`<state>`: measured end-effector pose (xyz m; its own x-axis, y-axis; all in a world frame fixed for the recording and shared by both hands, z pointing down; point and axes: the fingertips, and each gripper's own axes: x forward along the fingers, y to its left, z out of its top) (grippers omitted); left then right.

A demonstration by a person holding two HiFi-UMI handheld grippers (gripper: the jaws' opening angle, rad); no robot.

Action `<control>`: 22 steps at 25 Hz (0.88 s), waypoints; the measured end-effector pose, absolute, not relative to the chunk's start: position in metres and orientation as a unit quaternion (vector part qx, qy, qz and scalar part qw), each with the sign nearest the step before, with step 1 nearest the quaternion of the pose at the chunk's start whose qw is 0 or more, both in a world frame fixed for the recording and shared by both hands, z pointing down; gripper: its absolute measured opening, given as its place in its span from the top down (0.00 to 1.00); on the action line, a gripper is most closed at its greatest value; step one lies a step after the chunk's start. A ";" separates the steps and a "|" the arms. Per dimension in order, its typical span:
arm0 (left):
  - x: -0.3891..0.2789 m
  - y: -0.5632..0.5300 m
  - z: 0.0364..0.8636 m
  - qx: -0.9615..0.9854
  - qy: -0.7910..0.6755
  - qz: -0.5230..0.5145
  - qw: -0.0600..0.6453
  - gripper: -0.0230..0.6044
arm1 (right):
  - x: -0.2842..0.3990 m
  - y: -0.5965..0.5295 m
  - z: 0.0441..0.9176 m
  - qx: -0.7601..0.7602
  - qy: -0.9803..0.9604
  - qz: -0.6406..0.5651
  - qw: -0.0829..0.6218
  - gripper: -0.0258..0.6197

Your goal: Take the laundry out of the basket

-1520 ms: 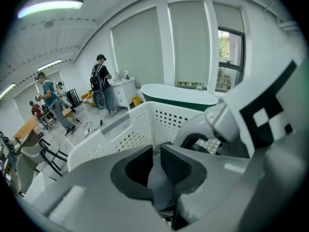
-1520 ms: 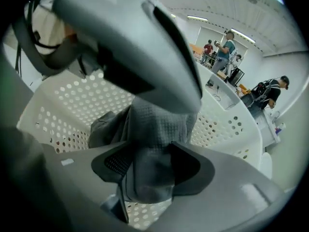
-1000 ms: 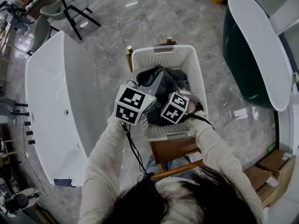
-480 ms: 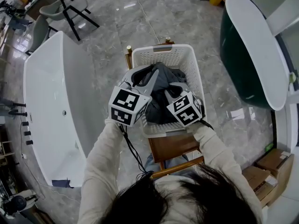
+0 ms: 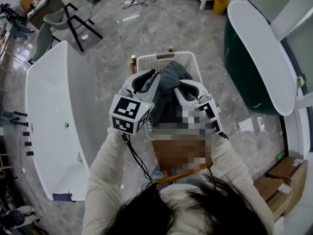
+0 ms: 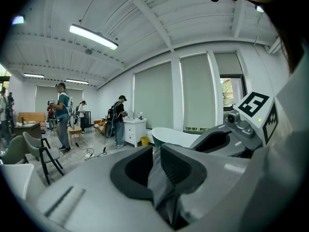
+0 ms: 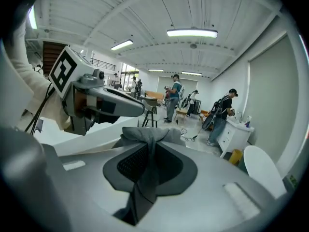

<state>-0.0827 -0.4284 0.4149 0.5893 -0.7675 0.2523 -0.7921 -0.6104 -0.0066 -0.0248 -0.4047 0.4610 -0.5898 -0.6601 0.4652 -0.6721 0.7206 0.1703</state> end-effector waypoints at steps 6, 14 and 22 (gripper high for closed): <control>-0.079 -0.407 0.380 0.892 -0.441 0.098 0.026 0.88 | -0.021 -0.387 0.406 0.386 -0.897 -0.025 0.216 0.86; -0.087 -0.375 0.346 0.889 -0.451 0.079 0.004 0.88 | -0.019 -0.364 0.329 0.401 -0.896 -0.085 0.171 0.86; -0.086 -0.340 0.324 0.894 -0.444 0.060 -0.010 0.82 | -0.005 -0.344 0.243 0.421 -0.884 -0.153 0.134 0.86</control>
<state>-0.0860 -0.3396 0.3240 0.5982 -0.7952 0.0987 -0.7929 -0.6053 -0.0710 -0.0053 -0.3443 0.2431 -0.6097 -0.7852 0.1085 -0.7031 0.5989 0.3834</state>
